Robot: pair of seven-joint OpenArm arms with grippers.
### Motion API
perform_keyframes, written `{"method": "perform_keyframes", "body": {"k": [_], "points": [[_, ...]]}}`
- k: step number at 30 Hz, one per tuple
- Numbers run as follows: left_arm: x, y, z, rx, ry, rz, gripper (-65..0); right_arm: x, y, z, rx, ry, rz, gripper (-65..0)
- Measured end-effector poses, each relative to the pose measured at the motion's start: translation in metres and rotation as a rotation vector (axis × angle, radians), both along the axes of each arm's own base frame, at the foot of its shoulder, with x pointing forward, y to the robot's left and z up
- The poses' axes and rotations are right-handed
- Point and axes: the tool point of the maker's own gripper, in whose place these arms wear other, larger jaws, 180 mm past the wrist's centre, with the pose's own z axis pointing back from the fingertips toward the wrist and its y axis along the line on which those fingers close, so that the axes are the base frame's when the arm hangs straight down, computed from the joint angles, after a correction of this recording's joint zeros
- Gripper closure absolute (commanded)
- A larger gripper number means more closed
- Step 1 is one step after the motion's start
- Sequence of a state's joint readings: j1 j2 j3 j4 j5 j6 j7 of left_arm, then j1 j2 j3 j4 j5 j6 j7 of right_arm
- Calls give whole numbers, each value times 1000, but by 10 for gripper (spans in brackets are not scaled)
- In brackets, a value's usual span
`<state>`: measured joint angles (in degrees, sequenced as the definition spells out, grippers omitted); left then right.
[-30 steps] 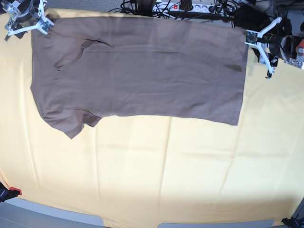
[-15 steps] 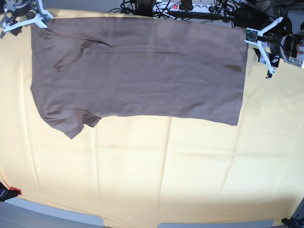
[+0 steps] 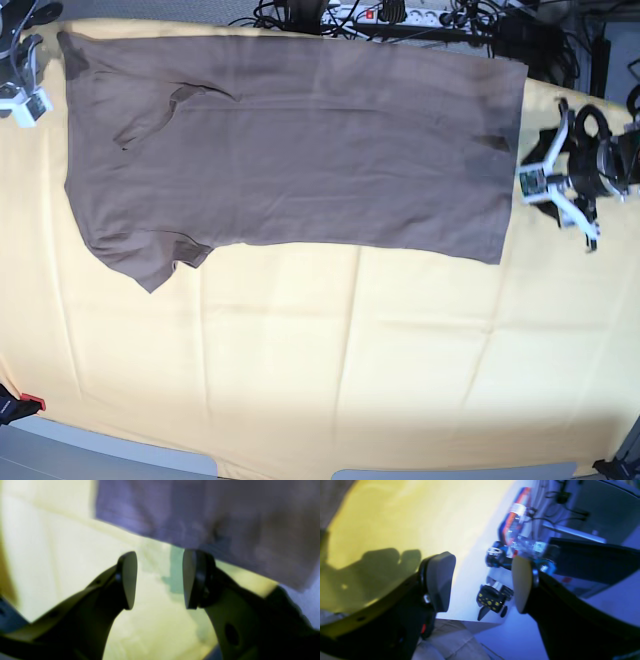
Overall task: Fold the T-shirt properly
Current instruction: 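Open both grippers and release the shirt, then move both grippers to the hem corners of the shirt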
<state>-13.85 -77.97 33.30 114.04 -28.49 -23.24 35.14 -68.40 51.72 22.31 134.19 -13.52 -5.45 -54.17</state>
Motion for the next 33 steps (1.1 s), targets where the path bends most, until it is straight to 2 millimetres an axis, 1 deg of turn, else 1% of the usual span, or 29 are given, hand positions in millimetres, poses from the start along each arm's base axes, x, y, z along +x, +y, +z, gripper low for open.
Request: {"method": "perform_keyframes", "body": {"k": [3,5,7,9,12,14,16,18,20,21,23,27,31,33], "points": [[34,11,-2,-84,-18,143,-303,10,-3,12,-11,-54,13,-392],[54,21,-7,-159,-4,254,-303,13,-3,15,-12,-71,21,-392],[70,32,-12,-255,46,358,-303,13,-4,17,-8,-85,15,-392],[84,43,-13,-391,105,470,-303,12,-3,14,14,-81,4,-392],[104,57,-7,-663,181,645,-303,13,-2,12,47,-91,-18,-392],[110,65,-4,-823,223,699,-303,19,-1,14,61,-106,-18,-392],[110,80,-15,-914,275,822,-303,25,1,15,85,-117,-16,-392],[103,82,-34,-971,339,896,-303,31,5,14,123,-126,-19,-392],[97,78,-55,-987,385,945,-303,36,8,14,154,-135,-18,-392],[98,73,-62,-1009,399,954,-303,37,10,13,175,-133,-19,-392],[102,61,-66,-1048,416,950,-303,40,13,12,202,-132,-14,-392],[108,33,-72,-1103,460,922,-303,41,14,12,204,-136,-13,-392],[104,0,-80,-1115,551,872,-303,41,14,12,205,-136,-13,-392],[103,-13,-83,-1117,575,845,-303,41,14,12,206,-136,-12,-392]]}}
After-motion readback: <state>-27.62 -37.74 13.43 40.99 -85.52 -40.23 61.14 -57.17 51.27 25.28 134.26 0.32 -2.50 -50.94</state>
